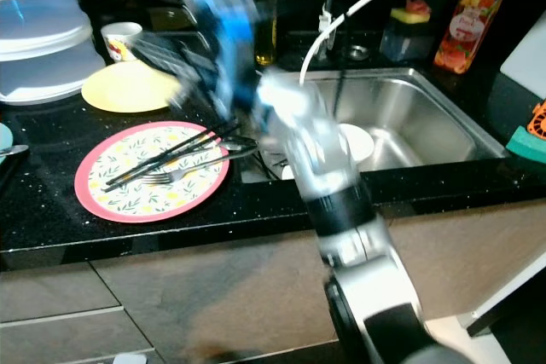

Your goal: Kitchen organization

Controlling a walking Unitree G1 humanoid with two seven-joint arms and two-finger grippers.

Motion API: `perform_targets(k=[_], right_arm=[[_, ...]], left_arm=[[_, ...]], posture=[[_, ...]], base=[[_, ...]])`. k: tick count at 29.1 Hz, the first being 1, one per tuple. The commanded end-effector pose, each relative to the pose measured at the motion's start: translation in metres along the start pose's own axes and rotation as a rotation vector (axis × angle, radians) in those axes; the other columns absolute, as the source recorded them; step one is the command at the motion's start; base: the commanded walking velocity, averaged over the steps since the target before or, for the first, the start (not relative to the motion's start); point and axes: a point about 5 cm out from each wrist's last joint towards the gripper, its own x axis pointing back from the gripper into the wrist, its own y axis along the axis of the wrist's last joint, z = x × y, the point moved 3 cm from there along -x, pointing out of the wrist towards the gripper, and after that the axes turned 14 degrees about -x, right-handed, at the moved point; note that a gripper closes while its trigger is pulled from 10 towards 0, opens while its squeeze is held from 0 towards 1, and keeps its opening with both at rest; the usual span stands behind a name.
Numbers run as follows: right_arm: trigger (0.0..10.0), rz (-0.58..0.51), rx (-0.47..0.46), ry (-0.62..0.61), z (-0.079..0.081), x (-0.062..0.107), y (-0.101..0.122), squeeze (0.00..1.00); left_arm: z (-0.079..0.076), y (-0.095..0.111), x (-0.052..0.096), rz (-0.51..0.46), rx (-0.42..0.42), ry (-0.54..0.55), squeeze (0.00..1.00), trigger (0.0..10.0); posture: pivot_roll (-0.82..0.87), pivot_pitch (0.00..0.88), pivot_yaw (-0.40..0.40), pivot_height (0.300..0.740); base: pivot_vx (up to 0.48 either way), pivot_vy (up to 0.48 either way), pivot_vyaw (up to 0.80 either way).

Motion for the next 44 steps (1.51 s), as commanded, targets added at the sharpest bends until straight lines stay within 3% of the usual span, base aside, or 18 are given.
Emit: perform_targets(k=[1, 5, 8, 12, 16, 18, 21, 22, 27, 29, 30, 34, 36, 44], right_arm=[[10.0, 0.008, 0.028, -0.048, -0.005, 0.003, -0.004, 0.0], [10.0, 0.049, 0.032, -0.116, -0.015, 0.015, -0.025, 0.0], [10.0, 0.034, 0.014, -0.209, -0.024, 0.029, -0.036, 0.0], [10.0, 0.027, -0.018, -0.303, -0.03, 0.036, -0.044, 0.0], [10.0, 0.043, -0.021, -0.366, -0.036, 0.038, -0.048, 0.0], [10.0, 0.072, -0.044, -0.425, -0.043, 0.044, -0.055, 0.0], [10.0, 0.056, -0.043, -0.423, -0.043, 0.046, -0.056, 0.0], [10.0, 0.042, -0.038, -0.428, -0.043, 0.049, -0.056, 0.0], [10.0, 0.047, -0.014, -0.429, -0.041, 0.051, -0.061, 0.0], [10.0, 0.045, -0.008, -0.446, -0.043, 0.051, -0.062, 0.0], [10.0, 0.044, -0.008, -0.473, -0.047, 0.053, -0.063, 0.0], [10.0, 0.039, -0.004, -0.501, -0.051, 0.055, -0.063, 0.0], [10.0, 0.027, 0.009, -0.545, -0.059, 0.058, -0.061, 0.0], [10.0, -0.015, -0.011, -0.632, -0.073, 0.067, -0.057, 0.0]], left_arm=[[0.007, -0.001, 0.004, -0.04, -0.007, 0.018, 0.0, 10.0], [0.015, 0.005, 0.008, -0.095, -0.003, 0.055, 0.0, 10.0], [0.025, 0.029, 0.015, -0.243, -0.027, 0.112, 0.0, 10.0], [0.024, 0.064, 0.027, -0.422, -0.063, 0.116, 0.0, 10.0], [0.021, 0.079, 0.034, -0.495, -0.075, 0.1, 0.0, 10.0], [0.019, 0.11, 0.055, -0.65, -0.111, 0.063, 0.0, 10.0], [0.019, 0.122, 0.067, -0.708, -0.122, 0.043, 0.0, 10.0], [0.016, 0.133, 0.079, -0.752, -0.146, 0.003, 0.0, 10.0], [0.01, 0.147, 0.097, -0.808, -0.193, -0.096, 0.0, 10.0], [0.002, 0.153, 0.106, -0.823, -0.219, -0.209, 0.0, 10.0], [-0.006, 0.156, 0.113, -0.82, -0.243, -0.315, 0.0, 10.0], [-0.014, 0.16, 0.119, -0.826, -0.269, -0.412, 0.0, 10.0], [-0.021, 0.179, 0.128, -0.864, -0.298, -0.51, 0.0, 10.0], [-0.007, 0.224, 0.134, -0.992, -0.319, -0.422, 0.0, 10.0]], posture=[[0.01, 0.052, -0.041, 0.74], [0.02, 0.039, -0.043, 0.74], [0.02, 0.04, -0.044, 0.74], [0.02, 0.053, -0.044, 0.74], [0.02, 0.056, -0.048, 0.74], [0.03, 0.067, -0.052, 0.74], [0.03, 0.067, -0.053, 0.74], [0.04, 0.07, -0.053, 0.74], [0.04, 0.071, -0.052, 0.74], [0.04, 0.071, -0.051, 0.74], [0.05, 0.067, -0.054, 0.74], [0.05, 0.065, -0.055, 0.74], [0.05, 0.061, -0.055, 0.74], [0.05, 0.056, -0.053, 0.74]], base=[[0.0, 0.0, 0.0], [0.0, 0.0, 0.0], [0.0, 0.0, 0.0], [0.0, 0.0, 0.0], [0.0, 0.0, 0.0], [0.0, 0.0, 0.0], [0.0, 0.0, 0.0], [0.0, 0.0, 0.0], [0.0, 0.0, 0.0], [0.0, 0.0, 0.0], [0.0, 0.0, 0.0], [0.0, 0.0, 0.0], [0.0, 0.0, 0.0], [0.0, 0.0, 0.0]])
